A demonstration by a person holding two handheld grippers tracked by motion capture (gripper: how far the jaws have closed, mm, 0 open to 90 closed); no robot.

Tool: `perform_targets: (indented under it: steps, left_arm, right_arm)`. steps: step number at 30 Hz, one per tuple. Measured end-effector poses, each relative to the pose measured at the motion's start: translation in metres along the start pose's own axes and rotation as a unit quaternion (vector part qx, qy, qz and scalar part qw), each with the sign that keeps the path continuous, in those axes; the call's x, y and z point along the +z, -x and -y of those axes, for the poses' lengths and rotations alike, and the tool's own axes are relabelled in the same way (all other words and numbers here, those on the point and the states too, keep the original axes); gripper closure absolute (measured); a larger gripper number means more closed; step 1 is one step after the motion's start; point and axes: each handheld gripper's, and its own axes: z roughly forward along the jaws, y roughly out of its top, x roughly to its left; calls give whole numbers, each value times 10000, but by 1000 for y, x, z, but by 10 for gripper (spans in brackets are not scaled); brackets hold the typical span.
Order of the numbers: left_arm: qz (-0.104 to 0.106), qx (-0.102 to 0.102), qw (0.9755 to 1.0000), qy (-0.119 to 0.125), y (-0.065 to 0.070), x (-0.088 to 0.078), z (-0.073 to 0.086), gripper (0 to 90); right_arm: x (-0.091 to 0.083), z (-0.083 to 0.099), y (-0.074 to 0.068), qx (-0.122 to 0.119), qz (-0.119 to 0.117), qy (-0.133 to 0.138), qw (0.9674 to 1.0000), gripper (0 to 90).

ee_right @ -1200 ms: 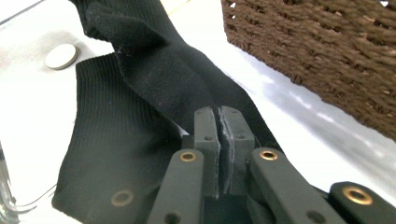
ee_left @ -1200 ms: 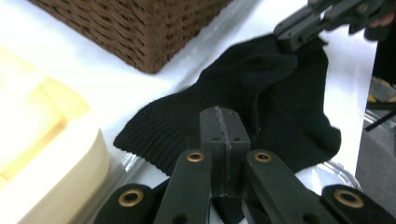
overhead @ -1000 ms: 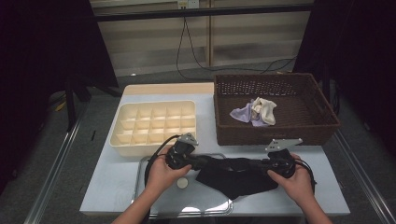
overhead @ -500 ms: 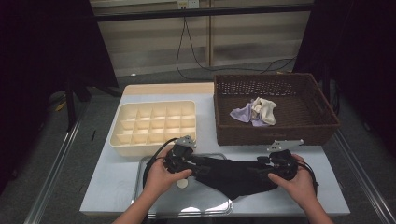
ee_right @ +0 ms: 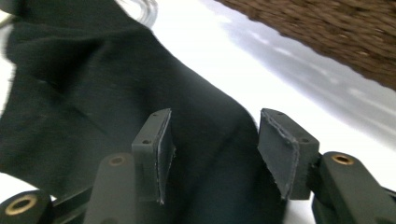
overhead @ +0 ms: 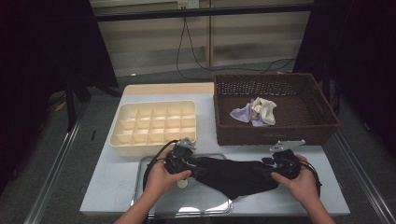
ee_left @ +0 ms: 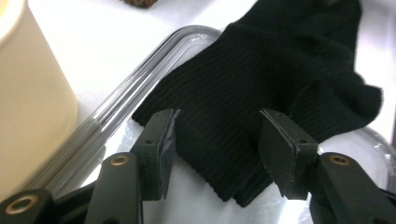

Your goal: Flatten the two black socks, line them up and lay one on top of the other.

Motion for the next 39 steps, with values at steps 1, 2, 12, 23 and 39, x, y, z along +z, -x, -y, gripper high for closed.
perform_targets:
  steps: [1, 2, 12, 23, 39]
  left_arm:
    - [-11, -21, 10000, -6, 1, 2, 1, 468]
    - [-19, -12, 10000, -45, 1, 3, 1, 468]
    - [-46, 100, 9998, -169, 2, 5, 3, 611]
    - [-287, 157, 9993, -165, 6, 0, -7, 803]
    - [-136, 72, 9999, 13, -2, -2, -7, 747]
  right_arm:
    - [-1, 0, 2, 15, 47, -26, 10000, 451]
    - [-1, 1, 3, 30, 95, -45, 9999, 451]
    - [1, 5, 4, 279, -259, -221, 9990, 806]
    - [-3, -8, 6, 195, -71, 198, 9996, 833]
    - [3, -15, -7, -160, 7, 321, 9994, 553]
